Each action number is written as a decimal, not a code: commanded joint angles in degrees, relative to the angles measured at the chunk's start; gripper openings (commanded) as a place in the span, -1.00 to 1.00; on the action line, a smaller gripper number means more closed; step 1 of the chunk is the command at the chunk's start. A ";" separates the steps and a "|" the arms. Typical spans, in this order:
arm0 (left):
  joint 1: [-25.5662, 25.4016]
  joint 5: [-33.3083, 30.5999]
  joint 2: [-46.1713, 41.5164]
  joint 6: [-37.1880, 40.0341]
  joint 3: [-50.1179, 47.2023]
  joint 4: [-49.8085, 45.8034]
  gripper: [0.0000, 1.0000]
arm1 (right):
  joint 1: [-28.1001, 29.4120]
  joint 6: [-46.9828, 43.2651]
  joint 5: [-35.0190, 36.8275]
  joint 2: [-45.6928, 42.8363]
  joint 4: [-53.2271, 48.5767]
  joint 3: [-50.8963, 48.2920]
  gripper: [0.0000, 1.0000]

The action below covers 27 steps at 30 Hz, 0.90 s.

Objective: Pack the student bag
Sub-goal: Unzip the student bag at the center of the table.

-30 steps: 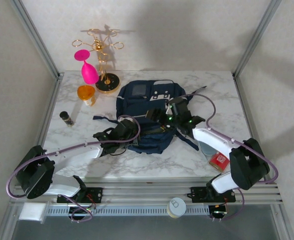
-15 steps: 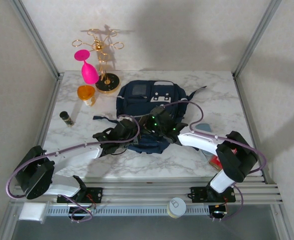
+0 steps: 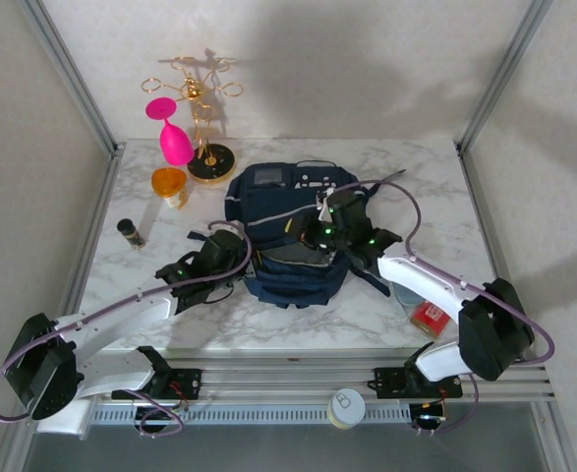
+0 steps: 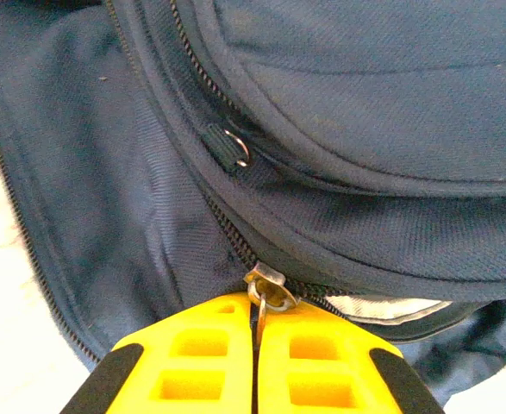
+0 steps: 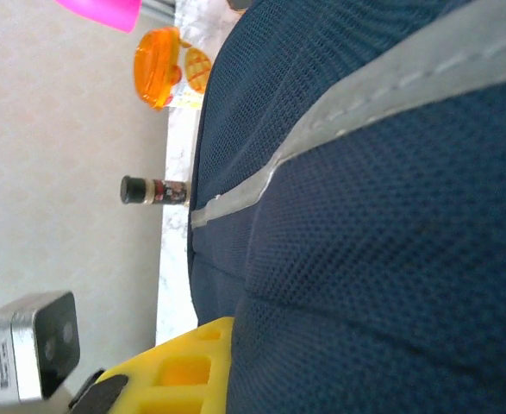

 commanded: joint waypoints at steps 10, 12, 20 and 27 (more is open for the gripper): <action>14.58 -7.05 4.92 8.05 1.34 -5.55 -1.00 | -9.92 -15.03 -9.25 0.11 -11.27 4.38 -1.00; 14.50 -4.15 4.48 10.85 1.11 -4.82 -1.00 | -10.08 -14.60 -9.23 0.17 -11.26 4.43 -1.00; 14.15 -10.00 3.91 25.81 3.55 -8.98 -1.00 | -10.87 -15.21 -6.61 1.90 -15.40 9.60 -1.00; 14.15 -10.20 4.24 32.68 7.59 -11.93 -1.00 | -10.93 -17.15 -8.70 5.88 -15.79 11.76 -1.00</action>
